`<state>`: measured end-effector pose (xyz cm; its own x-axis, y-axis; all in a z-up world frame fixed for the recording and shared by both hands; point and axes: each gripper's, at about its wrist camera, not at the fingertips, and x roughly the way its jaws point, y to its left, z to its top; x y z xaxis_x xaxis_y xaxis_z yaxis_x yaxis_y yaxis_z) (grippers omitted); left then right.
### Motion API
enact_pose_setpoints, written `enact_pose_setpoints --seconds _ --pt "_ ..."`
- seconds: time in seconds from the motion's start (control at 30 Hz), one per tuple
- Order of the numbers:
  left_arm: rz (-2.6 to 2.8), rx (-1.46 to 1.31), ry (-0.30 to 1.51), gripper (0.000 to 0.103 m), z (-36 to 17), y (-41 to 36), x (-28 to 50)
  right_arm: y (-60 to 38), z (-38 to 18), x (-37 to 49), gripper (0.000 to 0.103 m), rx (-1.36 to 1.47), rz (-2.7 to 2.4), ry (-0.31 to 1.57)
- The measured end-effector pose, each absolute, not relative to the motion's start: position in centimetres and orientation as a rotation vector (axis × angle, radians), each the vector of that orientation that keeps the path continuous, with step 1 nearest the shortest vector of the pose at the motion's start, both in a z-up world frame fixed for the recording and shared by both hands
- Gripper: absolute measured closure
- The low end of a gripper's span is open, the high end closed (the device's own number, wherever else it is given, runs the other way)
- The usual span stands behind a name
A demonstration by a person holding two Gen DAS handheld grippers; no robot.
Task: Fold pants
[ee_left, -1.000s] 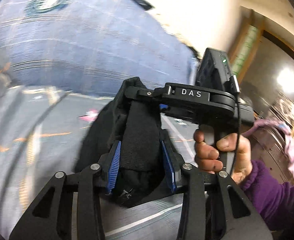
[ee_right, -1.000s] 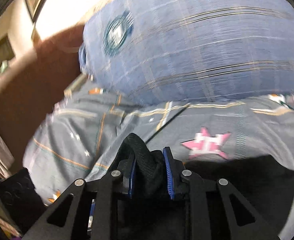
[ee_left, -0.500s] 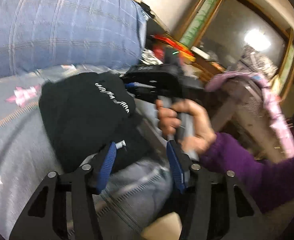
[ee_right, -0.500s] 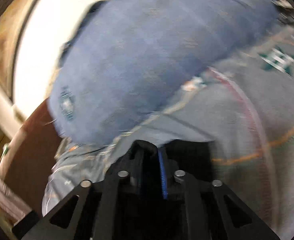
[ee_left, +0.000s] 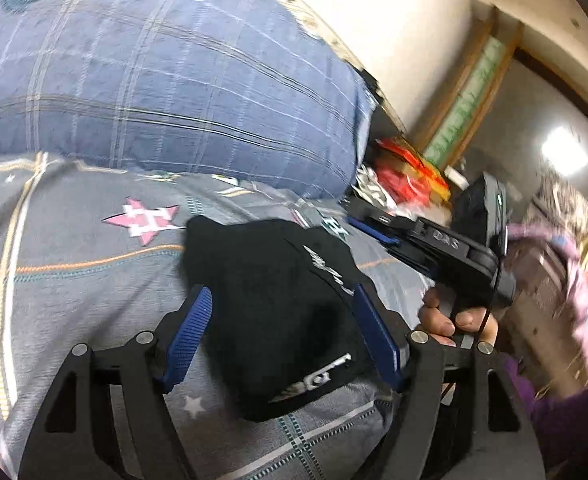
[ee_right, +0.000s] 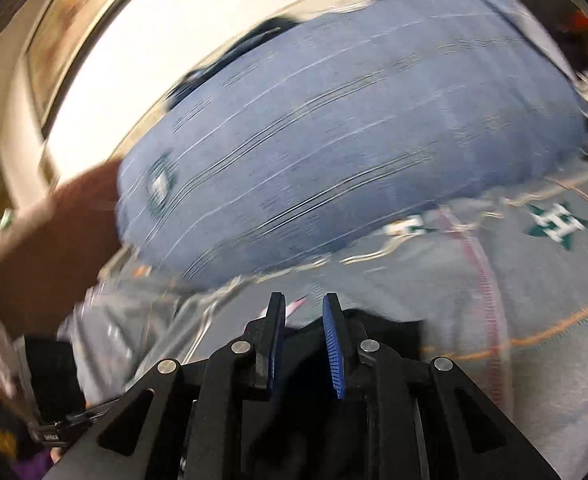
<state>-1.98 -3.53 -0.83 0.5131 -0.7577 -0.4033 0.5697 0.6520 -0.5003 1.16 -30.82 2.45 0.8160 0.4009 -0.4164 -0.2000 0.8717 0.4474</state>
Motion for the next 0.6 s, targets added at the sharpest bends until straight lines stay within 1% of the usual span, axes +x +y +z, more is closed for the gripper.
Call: enact_pose_setpoints --seconds 0.13,0.2,0.27,0.3,0.33,0.37,0.47,0.6 --pt "-0.801 -0.207 0.687 0.029 -2.1 -6.0 -2.2 -28.6 1.5 1.7 0.081 0.375 0.347 0.569" --pt "-0.769 -0.132 0.739 0.023 -3.0 -7.1 -2.4 -27.6 0.9 2.0 0.081 0.349 0.356 0.593" --pt "-0.746 -0.071 0.785 0.022 -4.0 -7.8 -2.5 -26.6 -0.6 2.7 0.08 0.292 0.334 0.652" --pt "-0.742 -0.055 0.81 0.022 -4.4 -8.0 -2.5 -26.1 -1.8 3.3 0.08 0.263 0.307 0.711" --pt "-0.747 -0.053 0.837 0.022 -4.7 -8.1 -2.4 -25.9 -2.7 3.6 0.076 0.258 0.292 0.75" --pt "-0.752 -0.059 0.861 0.022 -4.9 -8.1 -2.3 -25.9 -3.7 3.8 0.076 0.257 0.28 0.788" --pt "-0.755 -0.076 0.88 0.022 -4.6 -7.4 -2.0 -26.1 -4.5 3.2 0.075 0.211 0.283 0.745" --pt "-0.765 -0.105 0.822 0.022 -2.7 -5.4 -2.1 -26.7 -5.3 2.6 0.071 0.203 0.305 0.705"
